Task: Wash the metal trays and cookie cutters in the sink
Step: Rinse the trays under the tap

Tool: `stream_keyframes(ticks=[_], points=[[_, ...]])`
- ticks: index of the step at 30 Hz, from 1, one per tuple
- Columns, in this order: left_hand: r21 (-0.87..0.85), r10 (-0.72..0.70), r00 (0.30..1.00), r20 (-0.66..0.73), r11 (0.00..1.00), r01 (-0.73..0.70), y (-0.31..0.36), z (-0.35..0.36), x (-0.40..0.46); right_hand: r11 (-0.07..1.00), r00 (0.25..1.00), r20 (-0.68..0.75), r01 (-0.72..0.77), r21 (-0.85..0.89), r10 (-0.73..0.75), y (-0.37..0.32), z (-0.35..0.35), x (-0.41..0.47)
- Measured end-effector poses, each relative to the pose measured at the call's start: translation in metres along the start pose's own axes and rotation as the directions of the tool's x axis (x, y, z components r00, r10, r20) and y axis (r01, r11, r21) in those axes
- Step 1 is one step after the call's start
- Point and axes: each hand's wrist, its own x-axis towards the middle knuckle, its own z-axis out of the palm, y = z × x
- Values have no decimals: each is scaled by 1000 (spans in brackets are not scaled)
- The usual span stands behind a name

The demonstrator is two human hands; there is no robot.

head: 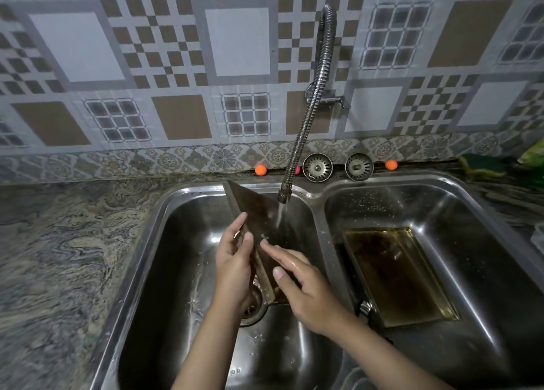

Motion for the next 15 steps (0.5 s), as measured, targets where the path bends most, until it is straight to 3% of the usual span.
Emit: stream_keyframes(ticks=[5,9,13,15], points=[[-65,7,999,-38,998,-10,2,-6,-3,986,997,75,37,-164,-25,3,1,3],[-43,28,998,-57,999,-30,-4,-3,-2,916,998,-67,-25,-400,-1,16,-15,12],[36,59,998,-14,998,-58,-18,5,-3,765,968,-202,-241,-597,147,27,-50,43],[63,80,996,29,995,-81,-23,12,-4,713,950,-274,-295,-637,148,26,-62,60]])
